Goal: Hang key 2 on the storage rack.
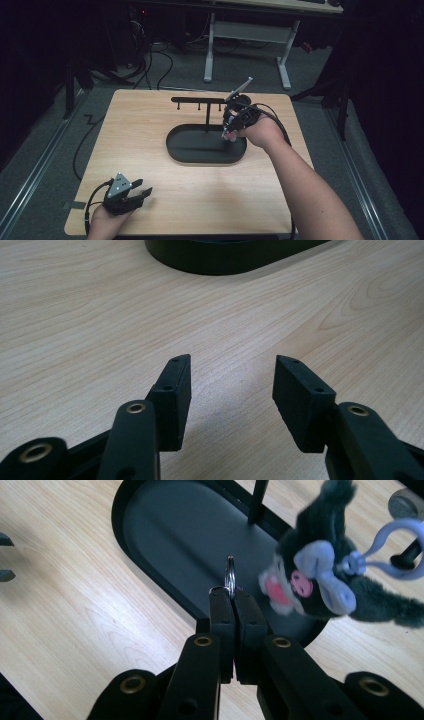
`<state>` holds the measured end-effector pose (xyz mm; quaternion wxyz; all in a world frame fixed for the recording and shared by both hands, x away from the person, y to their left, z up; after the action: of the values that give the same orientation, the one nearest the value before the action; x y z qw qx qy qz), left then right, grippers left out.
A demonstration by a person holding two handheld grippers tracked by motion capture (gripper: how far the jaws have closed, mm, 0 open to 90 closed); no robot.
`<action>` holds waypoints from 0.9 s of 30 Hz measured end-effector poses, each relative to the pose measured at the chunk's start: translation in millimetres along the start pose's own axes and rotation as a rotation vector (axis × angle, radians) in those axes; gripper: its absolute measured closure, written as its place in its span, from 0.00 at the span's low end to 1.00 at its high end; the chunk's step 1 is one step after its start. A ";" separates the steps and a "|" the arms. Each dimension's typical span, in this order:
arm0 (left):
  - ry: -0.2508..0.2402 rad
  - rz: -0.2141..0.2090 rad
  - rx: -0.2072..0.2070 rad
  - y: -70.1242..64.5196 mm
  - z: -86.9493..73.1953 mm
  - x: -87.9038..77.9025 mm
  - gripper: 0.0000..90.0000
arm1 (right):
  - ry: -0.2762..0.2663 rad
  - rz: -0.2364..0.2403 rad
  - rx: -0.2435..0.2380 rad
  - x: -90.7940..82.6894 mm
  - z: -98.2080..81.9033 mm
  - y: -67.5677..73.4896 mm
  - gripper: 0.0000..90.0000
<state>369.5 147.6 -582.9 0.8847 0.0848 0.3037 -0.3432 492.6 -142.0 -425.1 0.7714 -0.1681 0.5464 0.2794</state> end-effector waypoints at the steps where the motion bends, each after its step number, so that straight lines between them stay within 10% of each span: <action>1: 0.002 0.001 0.001 0.0 -0.1 0.0 0.56 | -0.002 -0.003 0.000 -0.7 1.5 -0.5 0.99; 27: 0.003 0.003 0.001 0.5 -0.8 -0.3 0.56 | -0.034 -0.009 0.024 3.0 40.8 -11.3 0.99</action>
<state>369.3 148.4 -583.5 0.8848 0.0862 0.3045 -0.3420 530.8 -127.2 -414.2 0.7838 -0.1566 0.5358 0.2721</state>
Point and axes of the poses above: each handheld gripper's, and its own axes: x roughly forward along the jaws, z roughly out of its top, y roughly to its left, the point moved 10 cm from there along x, roughly forward along the jaws, and after that the axes turned 2 degrees about y, right-handed, at the moved point
